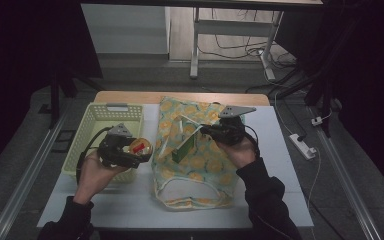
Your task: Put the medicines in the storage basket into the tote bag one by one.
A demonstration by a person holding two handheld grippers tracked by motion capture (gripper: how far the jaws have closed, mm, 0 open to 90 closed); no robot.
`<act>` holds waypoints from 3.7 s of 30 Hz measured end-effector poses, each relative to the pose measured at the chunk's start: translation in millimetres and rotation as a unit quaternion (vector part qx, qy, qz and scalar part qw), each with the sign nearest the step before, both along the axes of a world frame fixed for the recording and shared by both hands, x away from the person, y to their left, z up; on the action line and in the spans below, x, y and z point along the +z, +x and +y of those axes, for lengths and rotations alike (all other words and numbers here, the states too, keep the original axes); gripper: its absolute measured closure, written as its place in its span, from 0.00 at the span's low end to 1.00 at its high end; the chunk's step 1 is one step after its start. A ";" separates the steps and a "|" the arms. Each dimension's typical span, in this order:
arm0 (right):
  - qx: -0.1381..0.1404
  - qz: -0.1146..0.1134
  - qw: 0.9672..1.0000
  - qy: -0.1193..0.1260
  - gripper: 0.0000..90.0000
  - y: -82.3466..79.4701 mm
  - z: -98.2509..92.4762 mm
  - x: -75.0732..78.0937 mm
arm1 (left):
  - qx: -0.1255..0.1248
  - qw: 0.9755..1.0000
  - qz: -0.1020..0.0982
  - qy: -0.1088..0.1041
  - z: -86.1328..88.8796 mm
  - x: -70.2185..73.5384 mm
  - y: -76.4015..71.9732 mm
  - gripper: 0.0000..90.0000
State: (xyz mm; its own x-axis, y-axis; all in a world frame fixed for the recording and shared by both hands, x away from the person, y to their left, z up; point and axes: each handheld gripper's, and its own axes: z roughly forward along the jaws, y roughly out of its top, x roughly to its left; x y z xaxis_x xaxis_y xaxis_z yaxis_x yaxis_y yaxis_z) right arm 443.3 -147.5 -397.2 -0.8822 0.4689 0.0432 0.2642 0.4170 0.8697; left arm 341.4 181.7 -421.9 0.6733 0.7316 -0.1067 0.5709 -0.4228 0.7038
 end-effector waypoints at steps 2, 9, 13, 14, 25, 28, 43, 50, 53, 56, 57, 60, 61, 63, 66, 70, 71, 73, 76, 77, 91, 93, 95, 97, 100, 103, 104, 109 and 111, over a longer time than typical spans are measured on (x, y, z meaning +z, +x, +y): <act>0.000 0.000 1.000 0.000 1.00 -0.1 0.2 -0.1 | -0.008 1.000 0.000 -0.001 -6.5 -0.6 -1.2 0.23; 0.001 -0.001 1.000 -0.001 1.00 0.0 -0.2 0.2 | -0.039 0.999 0.004 -0.002 -32.3 -7.6 -2.3 0.23; 0.001 -0.002 1.000 -0.001 1.00 -0.2 -0.1 0.3 | -0.050 0.999 0.008 -0.001 -46.0 -13.9 -0.9 0.23; 0.001 -0.002 1.000 -0.001 1.00 -0.3 0.1 0.3 | -0.053 0.999 0.010 0.000 -49.5 -15.6 -0.5 0.23; 0.001 0.000 1.000 -0.002 1.00 0.0 0.1 0.0 | -0.084 0.996 0.021 0.020 -90.7 -37.7 7.7 0.23; -0.001 0.001 1.000 -0.002 1.00 0.5 -0.4 -0.1 | -0.089 0.995 0.024 0.024 -100.1 -44.6 10.3 0.23; -0.002 0.000 1.000 -0.002 1.00 1.1 -1.1 0.4 | -0.092 0.995 0.027 0.038 -143.4 -68.6 31.9 0.23; -0.003 0.000 1.000 -0.001 1.00 1.6 -2.6 0.7 | -0.077 0.995 0.025 0.051 -154.5 -78.6 42.8 0.23; -0.004 -0.001 1.000 0.000 1.00 1.9 -3.1 0.8 | -0.072 0.996 0.021 0.053 -156.3 -82.0 46.1 0.23; -0.005 0.000 1.000 -0.001 1.00 2.3 -3.3 0.6 | -0.060 0.996 0.014 0.062 -158.9 -85.5 48.3 0.23; -0.004 0.000 1.000 -0.001 1.00 2.4 -3.5 0.6 | -0.058 0.996 0.012 0.067 -159.3 -86.6 49.0 0.23; -0.005 0.001 1.000 -0.002 1.00 2.6 -3.5 0.3 | -0.047 0.996 0.014 0.068 -160.9 -91.5 52.1 0.23; -0.005 0.001 1.000 -0.002 1.00 2.5 -3.3 0.2 | -0.043 0.997 0.013 0.068 -161.5 -93.2 53.1 0.23; -0.004 0.001 1.000 -0.002 1.00 2.5 -3.0 0.0 | -0.035 0.997 0.013 0.074 -162.7 -96.2 55.9 0.23; -0.004 0.002 1.000 -0.003 1.00 2.7 -3.0 -0.4 | -0.025 0.997 0.012 0.076 -163.8 -99.0 59.0 0.22; -0.005 0.002 1.000 -0.002 1.00 2.9 -3.7 -0.3 | -0.034 0.997 0.015 0.072 -161.6 -95.9 58.7 0.18; -0.005 0.001 1.000 -0.002 1.00 2.9 -3.8 -0.2 | -0.038 0.997 0.015 0.070 -160.8 -94.0 58.0 0.17; -0.005 0.002 1.000 -0.002 1.00 2.8 -3.9 0.1 | -0.041 0.997 0.014 0.066 -159.9 -90.3 56.6 0.15; -0.004 0.001 1.000 -0.002 1.00 2.4 -3.4 0.0 | -0.049 0.997 0.016 0.055 -157.1 -85.4 54.5 0.15; -0.004 0.002 1.000 -0.002 1.00 2.4 -3.3 0.0 | -0.052 0.997 0.019 0.053 -156.3 -84.2 53.7 0.15; -0.003 0.000 1.000 -0.003 1.00 2.0 -3.2 0.3 | -0.078 0.997 0.025 0.010 -148.0 -73.0 42.8 0.06; -0.002 0.001 1.000 -0.003 1.00 1.6 -3.0 0.4 | -0.086 0.996 0.024 0.005 -146.1 -71.7 40.4 0.04; -0.002 0.001 1.000 -0.002 1.00 1.4 -2.8 0.5 | -0.089 0.996 0.023 0.000 -144.3 -70.9 37.7 0.03; -0.001 0.001 1.000 -0.002 1.00 1.2 -2.7 0.6 | -0.093 0.995 0.026 -0.007 -141.5 -70.0 35.4 0.02; -0.001 0.001 1.000 -0.002 1.00 1.0 -2.6 0.6 | -0.105 0.994 0.032 -0.016 -137.1 -68.3 32.5 0.01; -0.001 0.000 1.000 -0.002 1.00 0.8 -2.5 0.6 | -0.113 0.993 0.034 -0.023 -133.5 -66.4 29.4 0.01; -0.001 0.001 1.000 -0.002 1.00 0.8 -2.5 0.6 | -0.115 0.993 0.032 -0.023 -132.3 -65.8 28.3 0.01; -0.001 0.000 1.000 -0.001 1.00 0.6 -2.8 0.7 | -0.122 0.992 0.030 -0.028 -125.6 -63.2 23.0 0.02; -0.001 0.000 1.000 -0.001 1.00 0.5 -3.1 0.9 | -0.123 0.992 0.027 -0.030 -121.9 -62.4 20.6 0.02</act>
